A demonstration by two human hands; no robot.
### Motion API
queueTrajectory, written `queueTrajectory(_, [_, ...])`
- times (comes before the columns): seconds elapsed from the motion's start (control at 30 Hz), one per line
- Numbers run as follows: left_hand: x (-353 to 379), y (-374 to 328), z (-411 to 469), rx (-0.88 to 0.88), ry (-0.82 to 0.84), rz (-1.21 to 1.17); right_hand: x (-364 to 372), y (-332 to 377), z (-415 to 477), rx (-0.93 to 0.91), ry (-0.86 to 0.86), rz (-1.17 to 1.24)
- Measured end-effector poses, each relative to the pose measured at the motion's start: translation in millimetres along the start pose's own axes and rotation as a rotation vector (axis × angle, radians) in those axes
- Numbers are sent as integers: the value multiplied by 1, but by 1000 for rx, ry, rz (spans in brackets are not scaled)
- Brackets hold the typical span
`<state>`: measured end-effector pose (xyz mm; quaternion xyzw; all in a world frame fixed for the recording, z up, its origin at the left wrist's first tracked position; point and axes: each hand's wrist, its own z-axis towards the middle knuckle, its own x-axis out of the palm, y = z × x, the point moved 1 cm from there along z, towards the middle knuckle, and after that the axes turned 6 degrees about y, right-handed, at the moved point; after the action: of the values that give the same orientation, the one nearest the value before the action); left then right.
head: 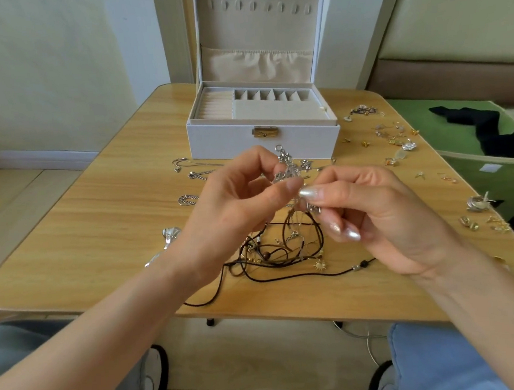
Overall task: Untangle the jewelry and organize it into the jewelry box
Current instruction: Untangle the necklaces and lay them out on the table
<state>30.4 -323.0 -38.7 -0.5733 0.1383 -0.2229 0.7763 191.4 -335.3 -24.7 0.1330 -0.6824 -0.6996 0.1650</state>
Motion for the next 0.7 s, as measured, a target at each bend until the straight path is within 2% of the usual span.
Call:
queueTrajectory(0.23, [-9, -2, 2, 61, 90, 158, -6, -1, 0, 11, 6, -15])
queueTrajectory(0.4, [-13, -3, 2, 77, 88, 267, -10, -1, 0, 32, 59, 9])
queueTrajectory(0.5, [-11, -2, 2, 72, 85, 178, -11, -1, 0, 31, 84, 25])
queueTrajectory(0.6, [-10, 0, 3, 1, 40, -28, -11, -1, 0, 25, 80, 20])
queueTrajectory(0.7, [-11, 1, 3, -57, 48, -101, -10, -1, 0, 16, 71, 5])
